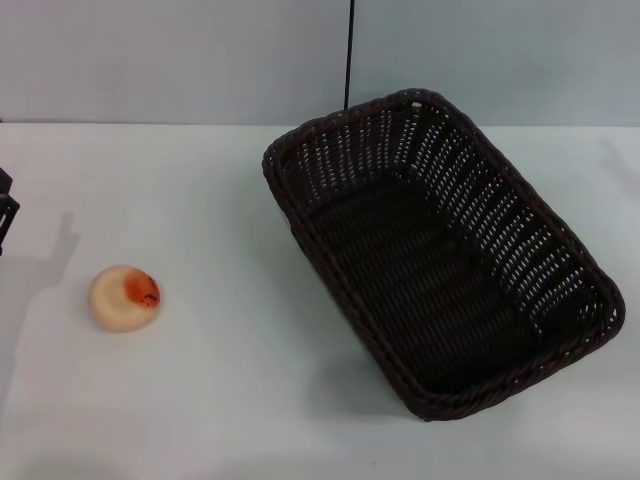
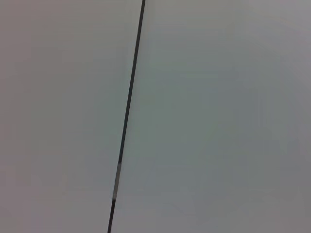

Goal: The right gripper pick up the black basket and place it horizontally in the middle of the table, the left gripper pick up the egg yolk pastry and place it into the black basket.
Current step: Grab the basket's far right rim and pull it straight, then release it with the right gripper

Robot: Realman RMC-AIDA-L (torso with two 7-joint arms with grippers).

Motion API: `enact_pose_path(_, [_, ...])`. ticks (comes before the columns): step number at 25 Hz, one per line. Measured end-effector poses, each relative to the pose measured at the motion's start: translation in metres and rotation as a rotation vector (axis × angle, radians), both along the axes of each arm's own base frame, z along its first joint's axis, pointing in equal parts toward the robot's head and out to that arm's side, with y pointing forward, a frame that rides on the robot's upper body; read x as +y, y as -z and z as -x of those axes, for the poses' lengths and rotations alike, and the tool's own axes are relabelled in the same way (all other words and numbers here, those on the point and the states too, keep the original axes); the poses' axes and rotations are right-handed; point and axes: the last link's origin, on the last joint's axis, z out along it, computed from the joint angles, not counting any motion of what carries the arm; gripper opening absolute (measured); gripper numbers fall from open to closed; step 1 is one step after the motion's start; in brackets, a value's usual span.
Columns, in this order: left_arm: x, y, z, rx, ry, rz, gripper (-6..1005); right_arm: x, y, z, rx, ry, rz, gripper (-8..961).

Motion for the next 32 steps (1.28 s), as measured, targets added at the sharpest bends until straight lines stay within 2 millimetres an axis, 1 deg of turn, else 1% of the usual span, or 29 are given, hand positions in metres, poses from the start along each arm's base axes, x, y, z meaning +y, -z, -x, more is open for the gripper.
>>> enact_pose_path(1, [0.001, 0.000, 0.000, 0.001, -0.003, 0.001, 846, 0.009, -0.002, 0.007, -0.016, -0.003, 0.064, 837])
enact_pose_path(2, [0.003, 0.000, -0.001, 0.003, 0.000, 0.002, 846, 0.025, -0.003, 0.023, -0.070, 0.010, 0.201, 837])
enact_pose_path(3, [0.003, 0.000, -0.001, 0.003, 0.000, 0.002, 846, 0.025, -0.003, 0.023, -0.070, 0.010, 0.201, 837])
enact_pose_path(4, [0.004, 0.000, -0.001, 0.004, 0.002, 0.002, 846, 0.032, -0.004, 0.031, -0.096, 0.023, 0.264, 837])
enact_pose_path(6, [0.004, 0.000, -0.001, 0.004, 0.003, 0.001, 846, 0.044, -0.007, 0.048, -0.143, 0.044, 0.379, 837])
enact_pose_path(7, [0.004, -0.002, -0.001, 0.005, 0.002, -0.006, 846, 0.054, -0.011, 0.064, -0.178, 0.080, 0.511, 837])
enact_pose_path(8, [0.004, -0.002, -0.001, 0.005, 0.002, -0.006, 846, 0.054, -0.011, 0.064, -0.178, 0.080, 0.511, 837])
enact_pose_path(11, [0.004, -0.002, 0.000, 0.005, 0.000, -0.010, 846, 0.065, -0.017, 0.081, -0.208, 0.148, 0.672, 836])
enact_pose_path(12, [0.004, -0.002, 0.000, 0.005, 0.000, -0.010, 846, 0.072, -0.022, 0.089, -0.236, 0.210, 0.762, 836])
enact_pose_path(13, [0.003, -0.003, 0.000, 0.005, -0.003, -0.013, 846, 0.075, -0.025, 0.093, -0.252, 0.247, 0.800, 836])
enact_pose_path(14, [0.003, -0.003, 0.000, 0.005, -0.003, -0.013, 845, 0.075, -0.025, 0.093, -0.252, 0.247, 0.800, 836])
enact_pose_path(16, [0.002, -0.003, 0.001, 0.003, -0.005, -0.016, 845, 0.077, -0.028, 0.099, -0.290, 0.323, 0.883, 836])
enact_pose_path(17, [0.002, -0.003, 0.001, 0.003, -0.005, -0.016, 845, 0.079, -0.033, 0.107, -0.320, 0.391, 0.955, 836])
enact_pose_path(18, [0.002, -0.004, 0.002, 0.001, -0.011, -0.024, 845, 0.079, -0.035, 0.110, -0.332, 0.432, 0.994, 836])
enact_pose_path(19, [0.002, -0.004, 0.002, 0.001, -0.014, -0.026, 845, 0.079, -0.035, 0.110, -0.332, 0.432, 0.994, 836])
enact_pose_path(22, [0.004, -0.005, 0.002, 0.005, -0.014, -0.024, 845, 0.082, -0.039, 0.125, -0.393, 0.550, 1.114, 835])
enact_pose_path(23, [0.005, -0.005, 0.002, 0.005, -0.013, -0.024, 845, 0.082, -0.039, 0.125, -0.393, 0.550, 1.114, 835])
enact_pose_path(26, [0.008, -0.005, 0.000, 0.009, -0.007, -0.023, 845, 0.084, -0.033, 0.128, -0.451, 0.637, 1.177, 835])
enact_pose_path(27, [0.009, -0.005, 0.000, 0.009, -0.004, -0.023, 845, 0.085, -0.027, 0.125, -0.467, 0.676, 1.204, 831])
enact_pose_path(28, [0.009, -0.005, 0.000, 0.009, -0.004, -0.023, 845, 0.085, -0.027, 0.125, -0.467, 0.676, 1.204, 828])
enact_pose_path(30, [0.009, -0.005, 0.000, 0.009, -0.004, -0.022, 845, 0.086, -0.020, 0.123, -0.459, 0.690, 1.225, 821])
enact_pose_path(32, [0.010, -0.005, 0.000, 0.009, -0.005, -0.021, 845, 0.088, -0.009, 0.119, -0.439, 0.698, 1.236, 814])
